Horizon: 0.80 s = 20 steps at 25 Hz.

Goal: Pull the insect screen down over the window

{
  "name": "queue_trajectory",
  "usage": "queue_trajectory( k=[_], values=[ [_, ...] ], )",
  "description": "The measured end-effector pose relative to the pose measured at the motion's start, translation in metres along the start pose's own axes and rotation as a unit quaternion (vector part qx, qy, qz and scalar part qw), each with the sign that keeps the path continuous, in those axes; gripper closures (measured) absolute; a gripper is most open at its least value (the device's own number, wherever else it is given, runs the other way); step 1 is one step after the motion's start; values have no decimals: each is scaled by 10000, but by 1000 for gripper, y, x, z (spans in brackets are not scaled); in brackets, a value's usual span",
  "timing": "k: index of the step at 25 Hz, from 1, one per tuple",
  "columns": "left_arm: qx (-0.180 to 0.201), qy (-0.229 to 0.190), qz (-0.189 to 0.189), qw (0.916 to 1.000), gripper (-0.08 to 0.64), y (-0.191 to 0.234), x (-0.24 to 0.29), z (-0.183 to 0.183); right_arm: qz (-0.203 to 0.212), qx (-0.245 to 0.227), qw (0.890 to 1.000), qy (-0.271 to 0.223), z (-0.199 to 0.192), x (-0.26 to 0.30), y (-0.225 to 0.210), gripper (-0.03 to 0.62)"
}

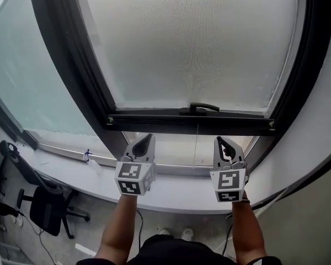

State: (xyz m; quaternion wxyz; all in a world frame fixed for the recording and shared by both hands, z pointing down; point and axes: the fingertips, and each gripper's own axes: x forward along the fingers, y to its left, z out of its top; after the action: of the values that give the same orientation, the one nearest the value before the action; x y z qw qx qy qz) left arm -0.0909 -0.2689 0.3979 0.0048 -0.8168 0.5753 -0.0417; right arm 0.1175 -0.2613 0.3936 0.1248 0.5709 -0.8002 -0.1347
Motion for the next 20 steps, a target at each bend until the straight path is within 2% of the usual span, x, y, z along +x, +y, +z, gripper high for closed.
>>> queue_trajectory(
  k=[4,11,17,20],
  values=[
    [-330,-18,96,9994,557,-2,-17,-12,98,455,9989,27,-8,-14,15,588],
    [-404,167,-49,9990,557,-10,-54,-46,20,1232,9922,192,-24,-50,45,588],
    [-476,248,-187,9984,557,-11,-99,-65,6,1157,9924,409,-28,-87,85,588],
    [-94,303,-129,9994,557,-15,-126,-70,-43,994,9941,425,-23,-113,105,588]
  ],
)
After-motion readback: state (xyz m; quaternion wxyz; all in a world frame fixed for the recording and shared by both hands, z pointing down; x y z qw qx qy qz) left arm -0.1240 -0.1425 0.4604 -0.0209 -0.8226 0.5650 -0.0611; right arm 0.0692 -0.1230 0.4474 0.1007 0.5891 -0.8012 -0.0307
